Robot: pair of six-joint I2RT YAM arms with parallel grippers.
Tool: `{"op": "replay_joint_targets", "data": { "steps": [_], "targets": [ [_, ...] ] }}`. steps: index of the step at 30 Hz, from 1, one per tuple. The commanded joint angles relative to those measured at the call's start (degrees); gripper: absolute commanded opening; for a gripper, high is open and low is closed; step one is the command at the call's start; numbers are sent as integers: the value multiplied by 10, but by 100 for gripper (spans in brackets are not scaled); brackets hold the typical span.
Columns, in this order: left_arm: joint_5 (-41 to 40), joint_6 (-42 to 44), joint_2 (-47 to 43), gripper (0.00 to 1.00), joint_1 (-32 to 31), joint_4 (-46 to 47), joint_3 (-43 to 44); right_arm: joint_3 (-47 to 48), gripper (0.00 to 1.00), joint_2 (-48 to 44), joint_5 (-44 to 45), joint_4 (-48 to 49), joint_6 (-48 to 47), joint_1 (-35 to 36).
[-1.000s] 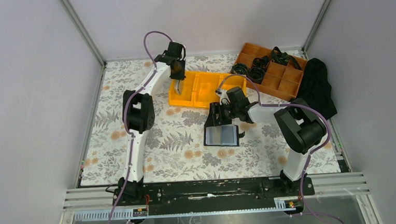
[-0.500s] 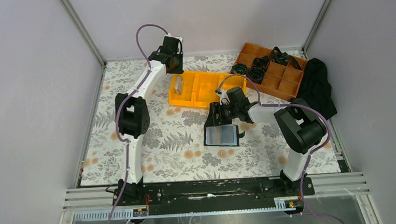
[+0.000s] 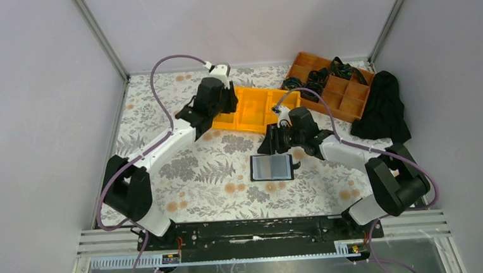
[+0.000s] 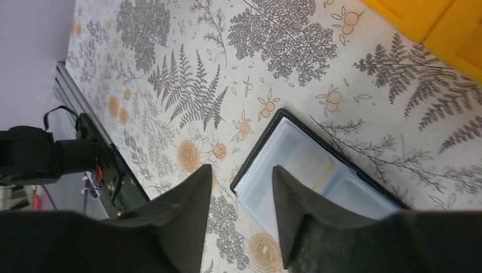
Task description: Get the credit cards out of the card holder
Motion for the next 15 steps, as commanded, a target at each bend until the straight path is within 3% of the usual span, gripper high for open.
{"op": "replay_joint_targets", "data": {
  "steps": [1,4,6,9,10,12,13,15],
  "targets": [
    [-29,-37,-36,31,-29,156,-126,-33,38,-65,47,-23,-13,-2],
    [-45,-40,-74,22,-85,202,-210,-51,2,-96,90,-45,-10,-1],
    [-36,-56,-83,2,-117,209,-244,-54,0,-110,131,-76,-8,1],
    [16,-88,-72,0,-139,203,-275,-83,0,-156,228,-101,7,11],
    [25,-100,-71,0,-144,207,-287,-92,6,-171,254,-108,17,11],
    [51,-115,-67,0,-156,225,-311,-107,33,-190,282,-124,29,12],
    [57,-117,-66,0,-162,230,-316,-114,42,-195,289,-132,36,11],
    [66,-121,-57,0,-174,231,-318,-134,49,-205,288,-126,55,11]
  ]
}}
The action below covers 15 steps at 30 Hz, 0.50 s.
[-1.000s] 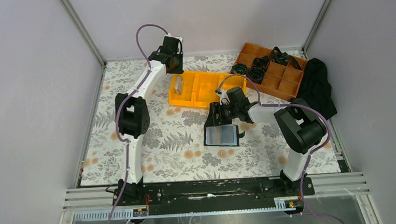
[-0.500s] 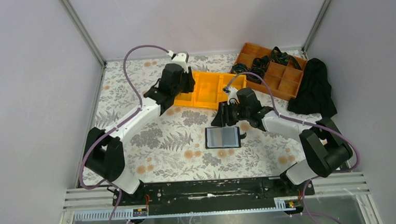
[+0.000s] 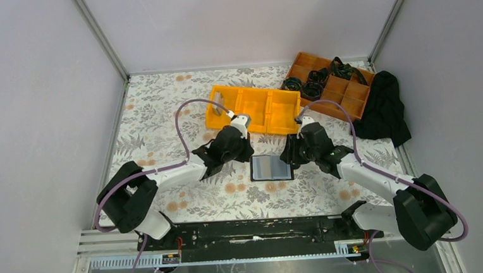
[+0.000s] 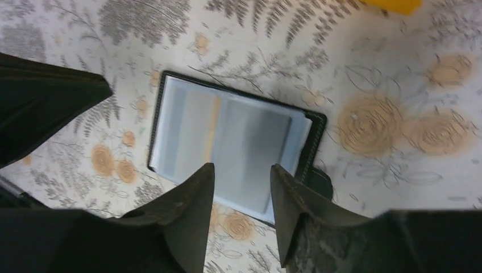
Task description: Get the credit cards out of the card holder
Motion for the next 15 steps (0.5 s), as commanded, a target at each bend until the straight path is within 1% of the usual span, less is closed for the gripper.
{"op": "replay_joint_targets", "data": {
  "steps": [1,3,4,7,10,14,15],
  "targets": [
    [37,-32,9,0,-21,66,-13,-38,49,-30,66,-10,44,4],
    [38,-37,22,0,-26,64,-15,-60,46,-37,58,12,64,3],
    [38,-39,32,0,-26,62,-15,-68,42,-37,56,21,69,4],
    [41,-44,55,0,-28,52,-12,-84,25,-32,50,45,80,4],
    [47,-49,74,0,-28,44,-9,-91,12,-25,34,64,83,3],
    [47,-57,98,0,-28,33,-7,-90,1,-29,15,71,81,4],
    [49,-57,103,0,-28,36,-9,-90,0,-34,14,69,80,4]
  ]
}}
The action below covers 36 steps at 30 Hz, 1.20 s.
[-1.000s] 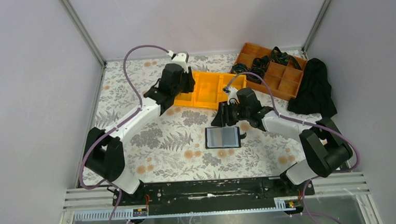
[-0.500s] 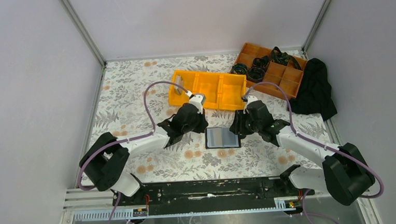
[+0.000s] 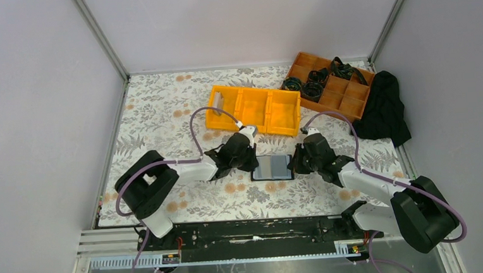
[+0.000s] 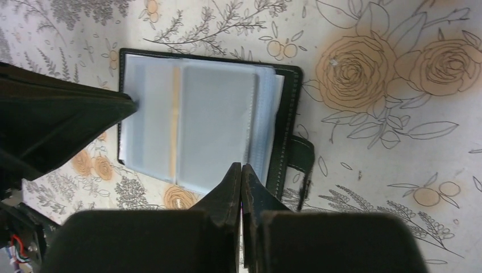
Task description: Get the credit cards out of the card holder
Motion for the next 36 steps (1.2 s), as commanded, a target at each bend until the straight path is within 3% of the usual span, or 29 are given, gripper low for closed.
{"op": "replay_joint_targets", "data": {
  "steps": [1,22,31,36],
  "targets": [
    [7,-13,20,0,-3,16,1,5,0,-15,-17,33,4,5],
    [-13,-16,53,0,-5,-16,20,-3,0,-1,44,15,10,3],
    [-14,-16,54,0,-4,-20,21,-9,0,54,9,45,5,3],
    [-9,-16,60,0,-4,-21,25,2,0,72,-59,60,-3,4]
  ]
}}
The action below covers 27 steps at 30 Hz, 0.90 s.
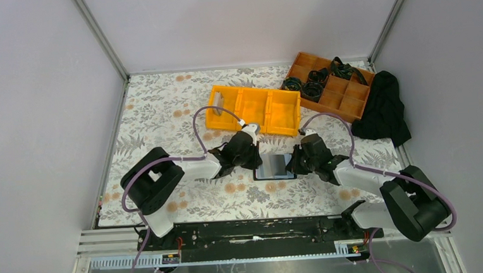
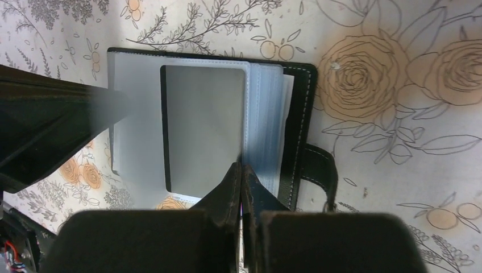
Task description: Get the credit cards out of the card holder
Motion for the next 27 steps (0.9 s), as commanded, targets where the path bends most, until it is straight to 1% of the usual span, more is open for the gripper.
{"op": "replay_joint_targets", "data": {
  "steps": [1,7,12,15,18,20,22,24,27],
  "targets": [
    [-11,4,23,0,-3,-43,5,9,0,19,-71,21,-10,5],
    [-8,3,25,0,-3,-43,4,21,0,28,-96,39,-6,29],
    [-15,2,17,0,-4,-52,5,33,0,32,-90,38,-6,44],
    [-32,0,-16,0,-3,-68,2,37,0,28,-74,22,-12,43],
    [-74,-5,-68,0,-3,-104,-1,37,0,21,-64,12,-17,43],
    [-117,-7,-111,4,-3,-117,-9,36,0,19,-59,6,-19,44],
    [-140,-1,-150,7,-3,-96,-30,34,0,19,-56,8,-20,43],
    [-134,10,-171,8,-3,-74,-44,33,0,21,-59,11,-21,43],
    [-106,8,-174,8,-5,-45,-54,38,0,20,-69,15,-21,43]
  ]
}}
